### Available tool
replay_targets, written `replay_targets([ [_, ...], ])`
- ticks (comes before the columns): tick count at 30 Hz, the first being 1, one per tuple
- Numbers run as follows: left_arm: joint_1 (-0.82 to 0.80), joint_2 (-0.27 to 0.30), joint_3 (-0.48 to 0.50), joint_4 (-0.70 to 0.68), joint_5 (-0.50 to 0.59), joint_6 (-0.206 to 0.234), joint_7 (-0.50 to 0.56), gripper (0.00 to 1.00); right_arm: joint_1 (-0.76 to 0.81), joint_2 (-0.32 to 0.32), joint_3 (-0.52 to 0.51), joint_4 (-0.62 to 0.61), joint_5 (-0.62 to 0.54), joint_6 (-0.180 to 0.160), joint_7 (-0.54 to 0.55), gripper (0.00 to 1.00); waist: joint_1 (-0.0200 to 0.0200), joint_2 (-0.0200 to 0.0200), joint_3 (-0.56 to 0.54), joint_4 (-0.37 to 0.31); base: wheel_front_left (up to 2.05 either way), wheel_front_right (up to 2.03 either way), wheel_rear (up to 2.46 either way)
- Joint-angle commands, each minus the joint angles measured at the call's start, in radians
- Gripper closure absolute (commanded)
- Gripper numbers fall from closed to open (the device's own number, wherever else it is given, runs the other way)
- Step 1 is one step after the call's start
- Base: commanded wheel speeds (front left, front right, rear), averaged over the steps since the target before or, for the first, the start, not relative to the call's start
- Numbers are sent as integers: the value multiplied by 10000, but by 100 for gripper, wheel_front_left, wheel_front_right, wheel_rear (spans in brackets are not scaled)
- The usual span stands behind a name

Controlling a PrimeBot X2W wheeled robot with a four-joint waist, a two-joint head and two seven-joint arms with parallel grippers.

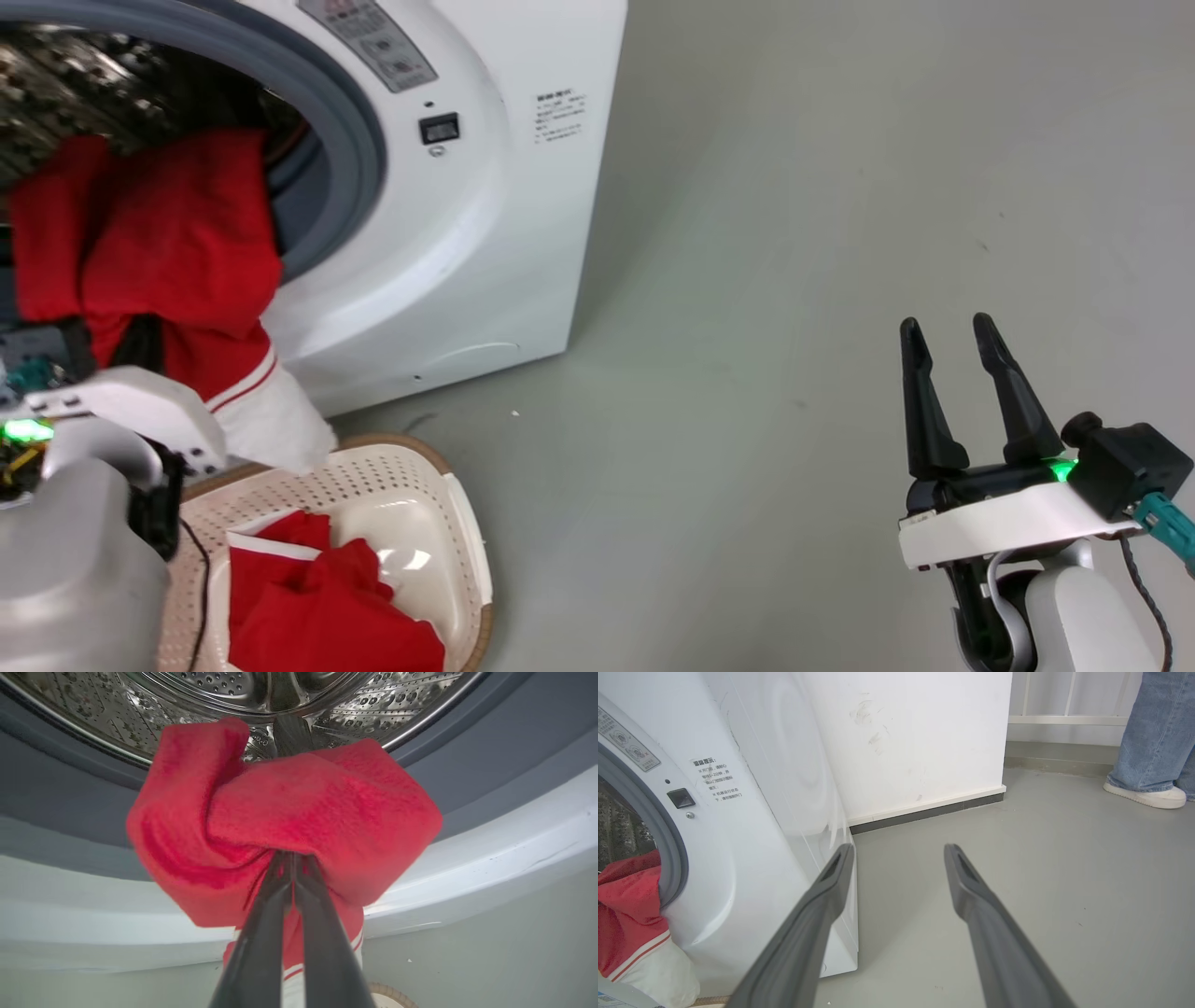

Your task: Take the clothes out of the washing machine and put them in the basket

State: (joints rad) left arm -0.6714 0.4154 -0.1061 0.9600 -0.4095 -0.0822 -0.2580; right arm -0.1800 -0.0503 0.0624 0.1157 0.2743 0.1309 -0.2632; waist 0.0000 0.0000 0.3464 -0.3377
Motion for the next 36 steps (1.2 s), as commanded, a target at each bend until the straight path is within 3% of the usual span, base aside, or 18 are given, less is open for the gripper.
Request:
replay_targets([
  [1,359,-134,75,-397,34,137,-73,100,92,5,-39,-18,-91,-3,25,0,0,0,-286,245,0,0,0],
  [14,3298,-1207,792,-4610,570,843,-95,100,420,0,-259,-350,-383,-3,398,0,0,0,-874,792,0,0,0],
  [19,4414,-1621,742,-5668,770,925,-96,100,533,3,-252,-500,-481,-3,594,0,0,0,-1113,983,0,0,0],
  [28,6339,-2180,379,-6628,670,983,90,100,868,5,-286,-753,-615,-3,873,0,0,0,-1561,1300,0,0,0],
  [36,7818,-2678,36,-6355,247,914,505,100,1047,3,-268,-947,-665,-3,1031,0,0,0,-1654,1448,0,0,0],
])
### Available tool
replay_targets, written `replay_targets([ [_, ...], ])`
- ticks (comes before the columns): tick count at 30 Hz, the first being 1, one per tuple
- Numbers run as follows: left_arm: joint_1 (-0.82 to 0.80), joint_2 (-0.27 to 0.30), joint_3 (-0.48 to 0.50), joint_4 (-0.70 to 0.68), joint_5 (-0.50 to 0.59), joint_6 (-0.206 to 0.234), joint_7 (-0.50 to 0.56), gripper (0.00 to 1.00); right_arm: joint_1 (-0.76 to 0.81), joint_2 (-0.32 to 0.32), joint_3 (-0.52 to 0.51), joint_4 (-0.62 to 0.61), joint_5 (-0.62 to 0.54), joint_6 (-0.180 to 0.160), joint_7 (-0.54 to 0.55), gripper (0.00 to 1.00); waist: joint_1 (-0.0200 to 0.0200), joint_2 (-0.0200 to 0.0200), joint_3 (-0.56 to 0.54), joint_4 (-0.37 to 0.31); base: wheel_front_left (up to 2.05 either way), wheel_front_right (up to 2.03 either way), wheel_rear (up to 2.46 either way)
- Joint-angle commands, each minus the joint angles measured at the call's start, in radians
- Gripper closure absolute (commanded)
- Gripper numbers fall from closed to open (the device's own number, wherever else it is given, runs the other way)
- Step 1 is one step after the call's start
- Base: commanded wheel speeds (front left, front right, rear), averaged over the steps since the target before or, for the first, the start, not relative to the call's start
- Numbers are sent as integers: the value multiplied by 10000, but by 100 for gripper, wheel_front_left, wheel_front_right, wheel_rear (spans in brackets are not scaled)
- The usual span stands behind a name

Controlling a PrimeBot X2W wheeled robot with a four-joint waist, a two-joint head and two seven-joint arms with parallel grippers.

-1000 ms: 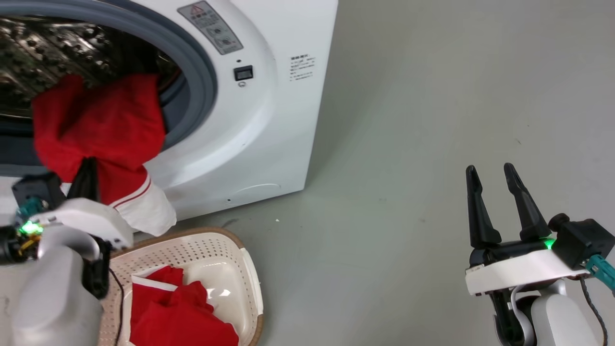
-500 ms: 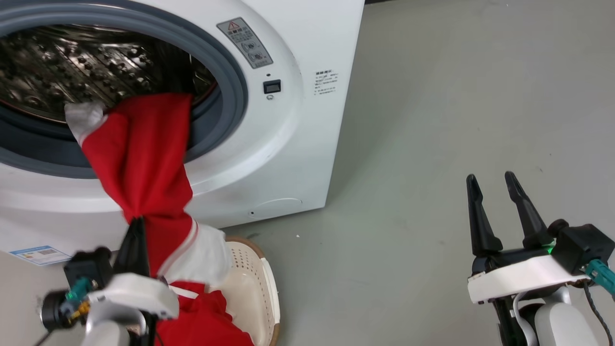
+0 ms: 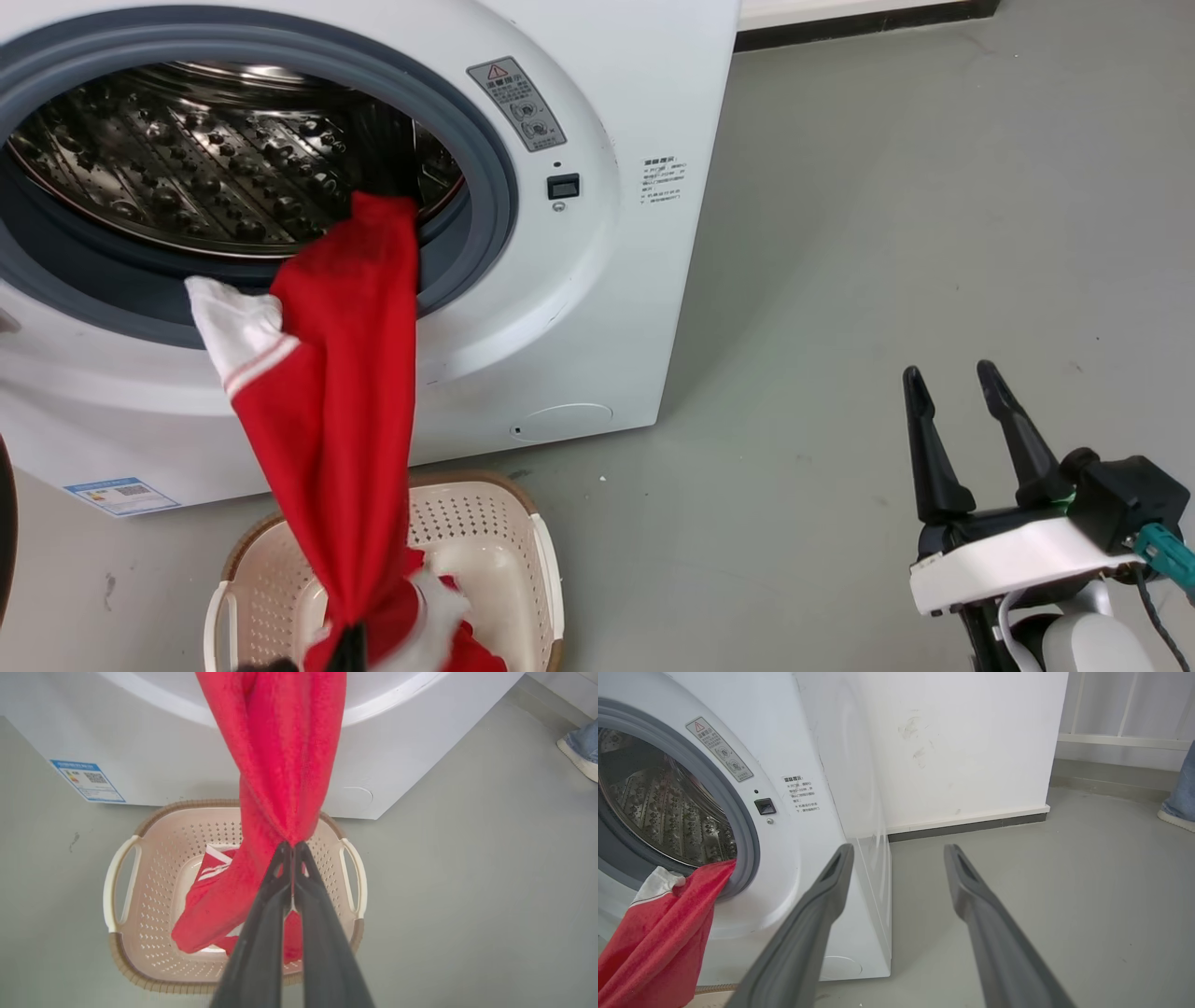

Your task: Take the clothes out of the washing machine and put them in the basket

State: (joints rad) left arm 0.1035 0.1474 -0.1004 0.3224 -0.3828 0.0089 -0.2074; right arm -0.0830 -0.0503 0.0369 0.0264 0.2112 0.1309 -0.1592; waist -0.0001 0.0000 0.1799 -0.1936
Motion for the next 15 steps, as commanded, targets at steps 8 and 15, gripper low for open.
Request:
replay_targets([
  [8,170,-330,-75,1398,-540,-223,84,100,-113,5,57,-346,-44,-3,69,0,1,0,562,20,0,0,0],
  [15,-956,-300,234,2878,-858,-349,-191,100,-473,3,77,-507,-8,-3,-13,0,1,0,1614,-131,0,0,0],
])
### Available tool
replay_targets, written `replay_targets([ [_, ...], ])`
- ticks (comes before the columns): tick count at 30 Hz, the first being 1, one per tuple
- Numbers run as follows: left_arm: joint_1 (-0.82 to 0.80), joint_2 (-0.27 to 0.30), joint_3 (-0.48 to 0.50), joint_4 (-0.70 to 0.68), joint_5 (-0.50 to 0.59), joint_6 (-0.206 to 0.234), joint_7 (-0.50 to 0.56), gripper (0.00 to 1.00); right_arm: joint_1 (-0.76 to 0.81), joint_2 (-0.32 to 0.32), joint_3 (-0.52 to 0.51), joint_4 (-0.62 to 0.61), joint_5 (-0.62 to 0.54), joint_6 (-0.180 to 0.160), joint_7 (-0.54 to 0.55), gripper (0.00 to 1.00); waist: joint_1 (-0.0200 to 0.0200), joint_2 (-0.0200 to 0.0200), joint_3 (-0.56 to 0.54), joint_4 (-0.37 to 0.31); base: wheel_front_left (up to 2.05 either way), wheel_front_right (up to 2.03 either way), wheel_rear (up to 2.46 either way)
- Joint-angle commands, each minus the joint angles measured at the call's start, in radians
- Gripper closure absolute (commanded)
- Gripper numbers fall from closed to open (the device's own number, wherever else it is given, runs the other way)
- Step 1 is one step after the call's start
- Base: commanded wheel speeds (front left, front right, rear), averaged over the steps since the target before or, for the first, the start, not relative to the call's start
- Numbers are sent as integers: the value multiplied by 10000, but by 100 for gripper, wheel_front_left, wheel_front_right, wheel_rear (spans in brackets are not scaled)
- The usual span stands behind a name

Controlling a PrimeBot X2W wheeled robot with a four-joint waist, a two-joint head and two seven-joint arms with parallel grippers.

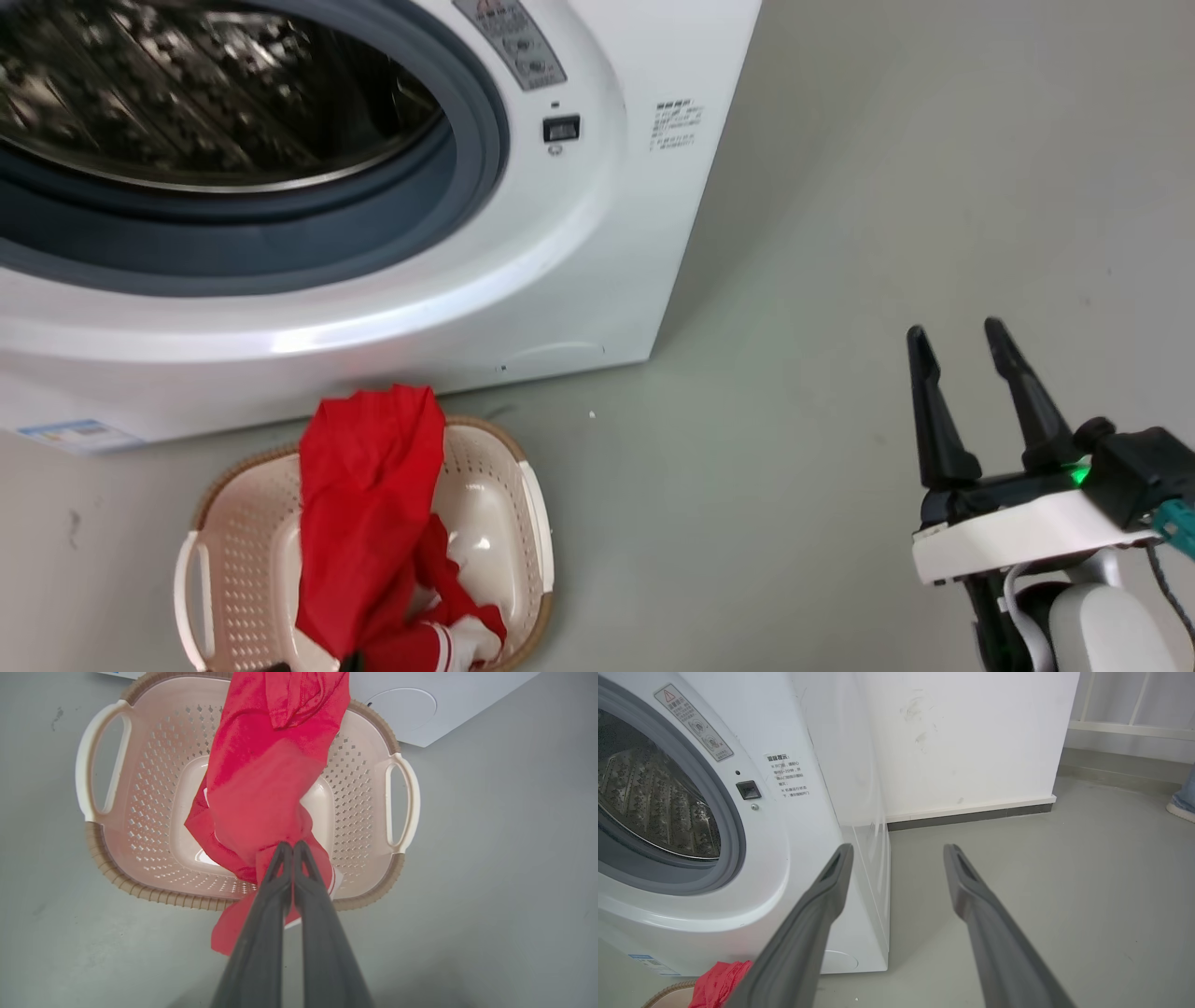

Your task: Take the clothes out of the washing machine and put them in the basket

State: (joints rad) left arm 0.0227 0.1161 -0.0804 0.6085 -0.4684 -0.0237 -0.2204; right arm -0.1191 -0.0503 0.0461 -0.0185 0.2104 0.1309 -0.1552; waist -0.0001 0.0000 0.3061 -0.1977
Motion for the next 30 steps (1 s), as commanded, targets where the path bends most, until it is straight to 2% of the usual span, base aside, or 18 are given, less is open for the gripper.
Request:
replay_targets([
  [1,-447,37,76,253,-28,-47,-96,100,-171,5,-56,-111,41,-3,-74,0,1,0,591,-88,0,0,0],
  [17,-4838,1065,837,3621,-50,-347,-462,100,-1244,6,81,-574,240,-3,-574,0,1,0,3866,-784,0,0,0],
  [24,-6240,1324,1086,4745,-95,-469,-456,100,-1590,6,224,-635,368,-3,-800,0,1,0,4829,-1021,0,0,0],
  [25,-6409,1363,1103,4939,-119,-491,-455,97,-1624,6,256,-623,372,-3,-834,0,1,0,4900,-1063,0,0,0],
  [28,-6792,1471,1088,5507,-187,-621,-448,0,-1695,5,313,-555,408,-3,-909,0,1,0,4993,-1156,0,0,0],
  [30,-6947,1510,1076,5784,-178,-640,-448,0,-1700,5,321,-499,420,-3,-952,0,1,0,4978,-1195,0,0,0],
])
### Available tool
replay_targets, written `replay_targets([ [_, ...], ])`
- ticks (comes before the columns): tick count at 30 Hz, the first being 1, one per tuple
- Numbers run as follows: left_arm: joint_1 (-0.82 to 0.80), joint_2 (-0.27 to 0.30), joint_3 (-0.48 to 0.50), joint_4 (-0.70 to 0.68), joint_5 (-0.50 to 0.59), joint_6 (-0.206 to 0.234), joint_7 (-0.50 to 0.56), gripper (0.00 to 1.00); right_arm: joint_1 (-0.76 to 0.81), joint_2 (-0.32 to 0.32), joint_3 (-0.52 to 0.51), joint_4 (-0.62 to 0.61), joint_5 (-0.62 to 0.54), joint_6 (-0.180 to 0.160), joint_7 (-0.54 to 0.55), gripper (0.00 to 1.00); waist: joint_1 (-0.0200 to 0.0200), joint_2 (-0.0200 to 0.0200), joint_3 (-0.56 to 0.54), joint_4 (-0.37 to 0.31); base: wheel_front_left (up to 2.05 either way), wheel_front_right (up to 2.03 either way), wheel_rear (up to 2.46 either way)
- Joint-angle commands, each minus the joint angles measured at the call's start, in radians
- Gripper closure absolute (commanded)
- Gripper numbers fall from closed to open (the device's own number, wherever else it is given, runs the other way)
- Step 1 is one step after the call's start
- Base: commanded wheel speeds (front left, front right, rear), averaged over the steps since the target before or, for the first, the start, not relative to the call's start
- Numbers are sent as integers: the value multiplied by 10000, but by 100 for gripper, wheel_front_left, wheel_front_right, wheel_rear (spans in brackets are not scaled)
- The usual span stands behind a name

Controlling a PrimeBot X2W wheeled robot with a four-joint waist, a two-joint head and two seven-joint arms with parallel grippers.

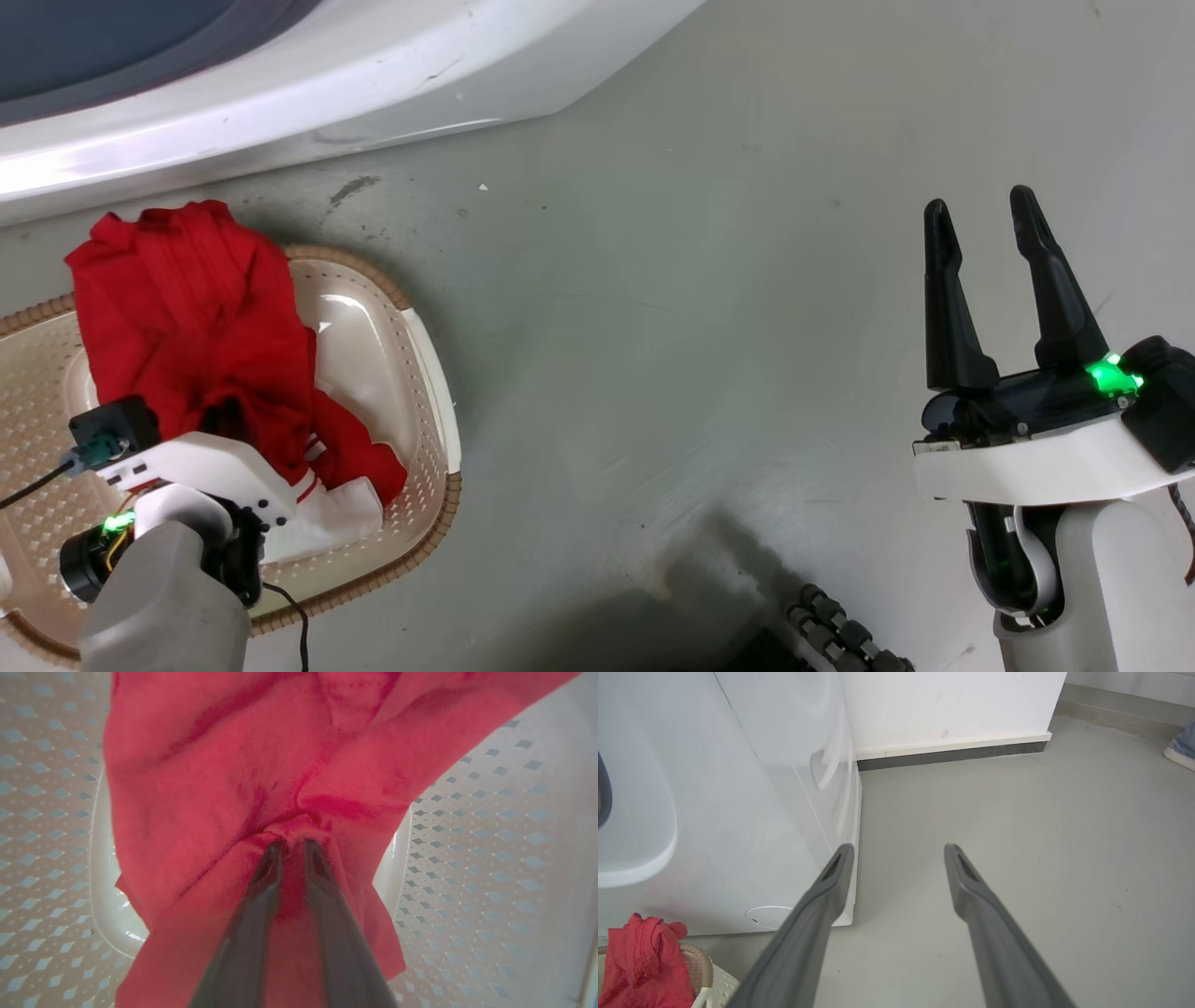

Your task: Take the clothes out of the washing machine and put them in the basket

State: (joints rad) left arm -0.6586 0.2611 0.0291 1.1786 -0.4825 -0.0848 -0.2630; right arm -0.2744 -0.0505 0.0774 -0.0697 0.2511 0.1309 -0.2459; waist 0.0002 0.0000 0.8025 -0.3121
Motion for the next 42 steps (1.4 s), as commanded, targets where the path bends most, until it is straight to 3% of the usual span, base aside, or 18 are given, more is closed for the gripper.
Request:
replay_targets([
  [1,-174,86,2,184,-65,-46,-23,0,-147,8,-1,38,20,-3,-76,0,-2,0,-17,-62,0,0,0],
  [12,480,-25,400,-145,-100,-8,-24,0,-142,7,54,404,16,-3,-170,0,-2,0,-934,100,0,0,0],
  [29,3462,-1352,1284,-3374,1412,-130,-25,0,701,4,-227,1131,-406,-3,89,0,-2,0,-4465,1039,0,0,0],
  [42,4638,-1992,1701,-6152,2296,-338,-25,0,1658,5,-560,616,-727,-3,708,0,-2,0,-5990,1585,0,0,0],
])
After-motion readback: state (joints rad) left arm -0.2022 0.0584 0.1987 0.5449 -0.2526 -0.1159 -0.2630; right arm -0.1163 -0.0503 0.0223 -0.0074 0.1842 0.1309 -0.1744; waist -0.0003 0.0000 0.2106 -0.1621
